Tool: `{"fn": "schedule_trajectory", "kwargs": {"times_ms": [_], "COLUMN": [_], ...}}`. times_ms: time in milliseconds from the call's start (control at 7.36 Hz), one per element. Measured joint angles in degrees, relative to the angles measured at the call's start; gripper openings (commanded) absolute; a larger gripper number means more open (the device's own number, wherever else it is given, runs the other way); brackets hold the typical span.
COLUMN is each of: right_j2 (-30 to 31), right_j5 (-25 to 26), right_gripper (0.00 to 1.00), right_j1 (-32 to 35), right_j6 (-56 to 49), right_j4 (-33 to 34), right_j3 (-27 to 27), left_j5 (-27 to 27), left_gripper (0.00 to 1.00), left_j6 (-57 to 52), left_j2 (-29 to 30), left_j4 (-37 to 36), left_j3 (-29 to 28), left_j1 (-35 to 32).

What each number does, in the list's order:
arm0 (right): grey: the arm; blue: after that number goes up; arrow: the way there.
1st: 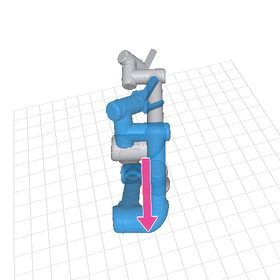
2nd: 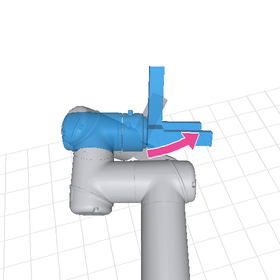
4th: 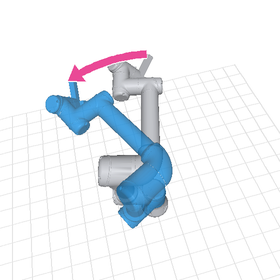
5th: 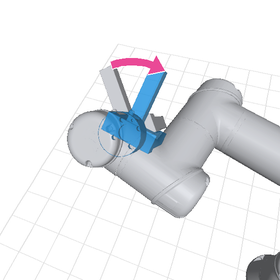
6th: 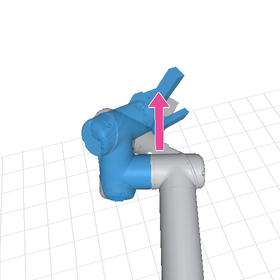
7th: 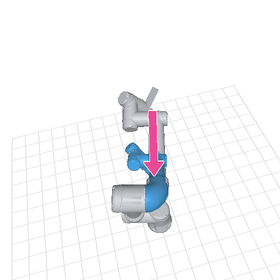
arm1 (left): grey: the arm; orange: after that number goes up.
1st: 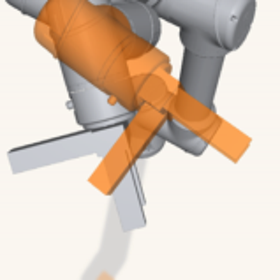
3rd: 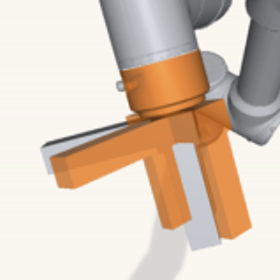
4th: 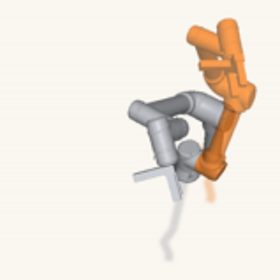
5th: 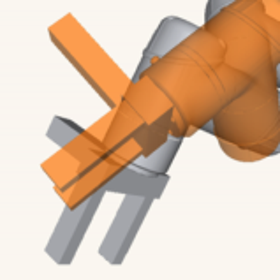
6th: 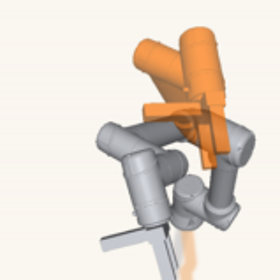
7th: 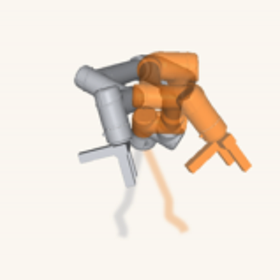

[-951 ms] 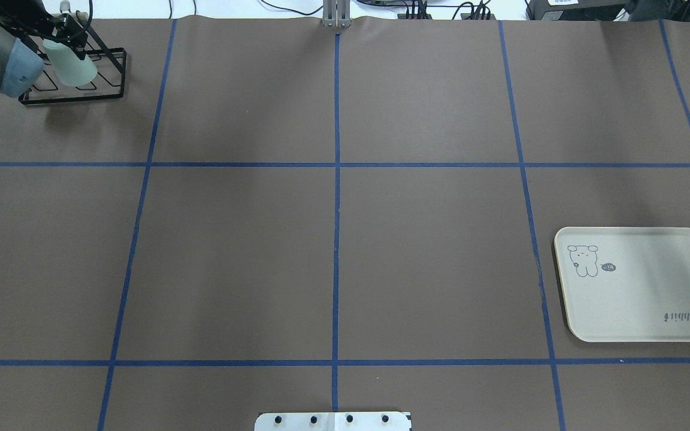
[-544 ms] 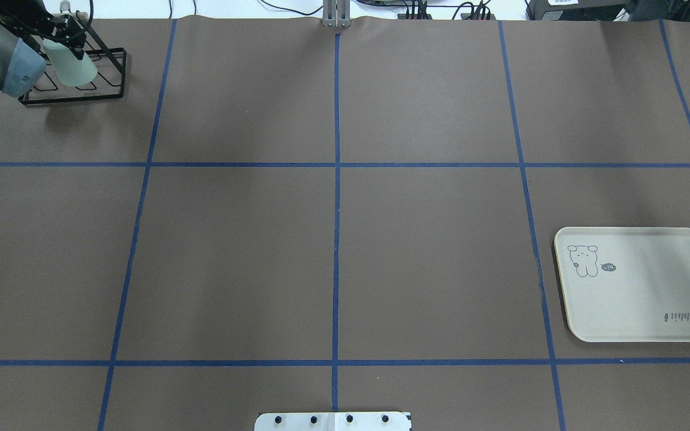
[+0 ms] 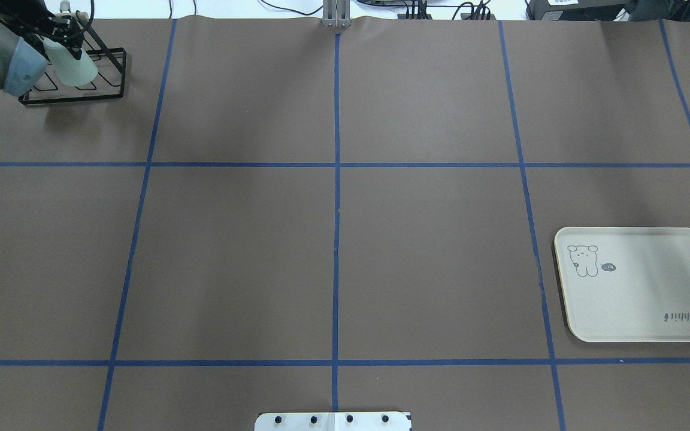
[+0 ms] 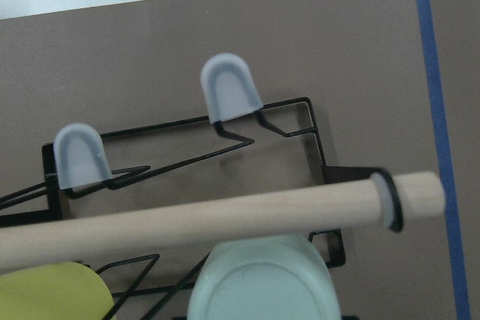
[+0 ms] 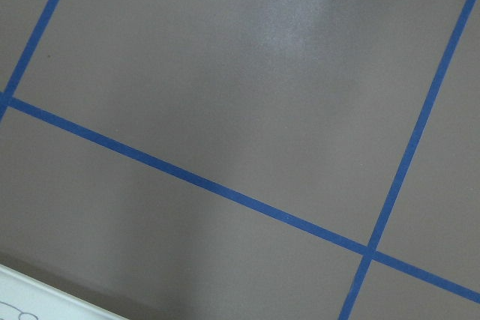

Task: Left arm grabs green cup and hands to right arm on tray

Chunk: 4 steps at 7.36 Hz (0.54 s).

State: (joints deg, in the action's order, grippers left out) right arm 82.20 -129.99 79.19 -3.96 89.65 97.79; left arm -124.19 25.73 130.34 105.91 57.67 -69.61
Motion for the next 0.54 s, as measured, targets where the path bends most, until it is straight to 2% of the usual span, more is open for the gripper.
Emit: {"fn": "schedule_trajectory", "kwargs": {"times_ms": [272, 544], "right_j2": [0.0, 0.1], "right_j5": [0.0, 0.0], "right_gripper": [1.00, 1.00], "right_j1": [0.0, 0.0], "right_j6": [0.0, 0.0], "right_j4": [0.0, 0.0], "right_j3": [0.1, 0.3], "left_j5": [0.0, 0.0], "left_gripper": [0.28, 0.23], "left_j6": [0.0, 0.3], "left_j2": [0.0, 0.0], "left_j4": [0.0, 0.0], "left_j3": [0.2, 0.6], "left_j1": [0.0, -0.2]}}
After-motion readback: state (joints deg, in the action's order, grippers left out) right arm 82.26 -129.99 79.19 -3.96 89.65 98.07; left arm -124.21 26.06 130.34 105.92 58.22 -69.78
